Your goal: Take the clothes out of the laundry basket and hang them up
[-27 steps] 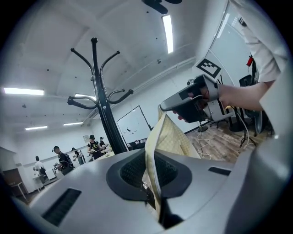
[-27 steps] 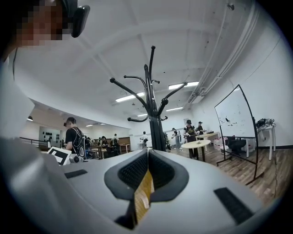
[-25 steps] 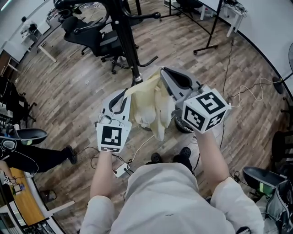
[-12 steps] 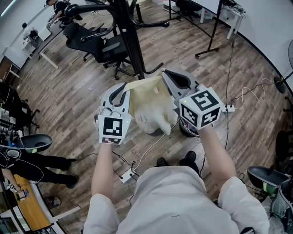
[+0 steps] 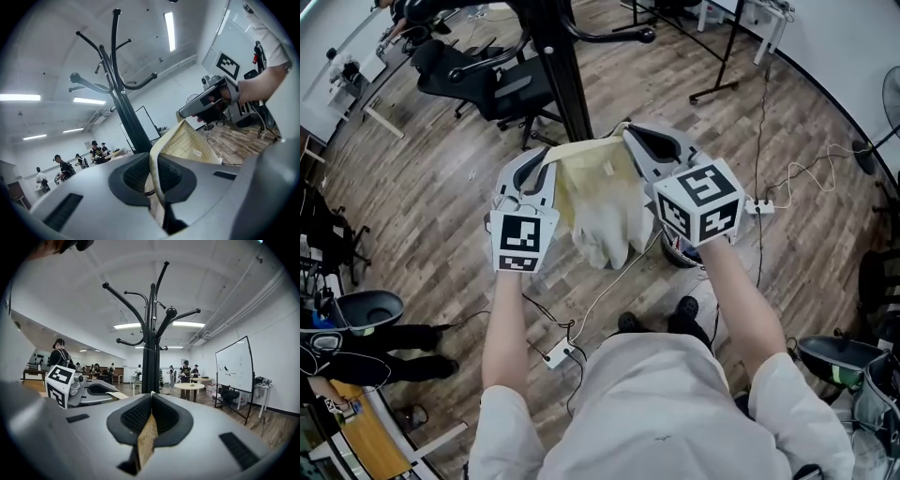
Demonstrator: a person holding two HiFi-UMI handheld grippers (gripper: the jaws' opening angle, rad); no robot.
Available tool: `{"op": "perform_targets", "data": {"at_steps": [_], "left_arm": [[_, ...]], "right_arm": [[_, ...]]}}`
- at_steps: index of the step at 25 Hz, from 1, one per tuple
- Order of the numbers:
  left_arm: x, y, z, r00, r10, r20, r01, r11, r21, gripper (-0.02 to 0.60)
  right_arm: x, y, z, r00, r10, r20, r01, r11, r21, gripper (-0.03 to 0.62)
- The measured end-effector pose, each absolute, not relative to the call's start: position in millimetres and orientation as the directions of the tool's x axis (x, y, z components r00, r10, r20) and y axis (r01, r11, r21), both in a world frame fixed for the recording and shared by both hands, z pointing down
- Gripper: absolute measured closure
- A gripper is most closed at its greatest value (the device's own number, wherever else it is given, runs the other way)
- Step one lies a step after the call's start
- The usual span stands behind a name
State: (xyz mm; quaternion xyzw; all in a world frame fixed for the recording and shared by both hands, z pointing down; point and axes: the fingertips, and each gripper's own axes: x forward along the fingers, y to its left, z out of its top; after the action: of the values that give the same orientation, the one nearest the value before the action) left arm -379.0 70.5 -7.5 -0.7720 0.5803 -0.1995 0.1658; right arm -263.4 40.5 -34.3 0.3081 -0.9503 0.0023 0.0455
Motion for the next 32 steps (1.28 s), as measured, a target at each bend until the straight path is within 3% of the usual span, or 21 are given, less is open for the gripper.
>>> {"op": "perform_targets", "data": {"at_steps": [32], "left_arm": [[-452.8,46.5,115.1,0.178,-0.939,0.296,-0.914,-0.269,-0.304,0.551]], "right_arm": [[-334.1,45.4,68.1,-0.817,-0.506,0.277,-0.527,0.850,0.000,0.577]]}}
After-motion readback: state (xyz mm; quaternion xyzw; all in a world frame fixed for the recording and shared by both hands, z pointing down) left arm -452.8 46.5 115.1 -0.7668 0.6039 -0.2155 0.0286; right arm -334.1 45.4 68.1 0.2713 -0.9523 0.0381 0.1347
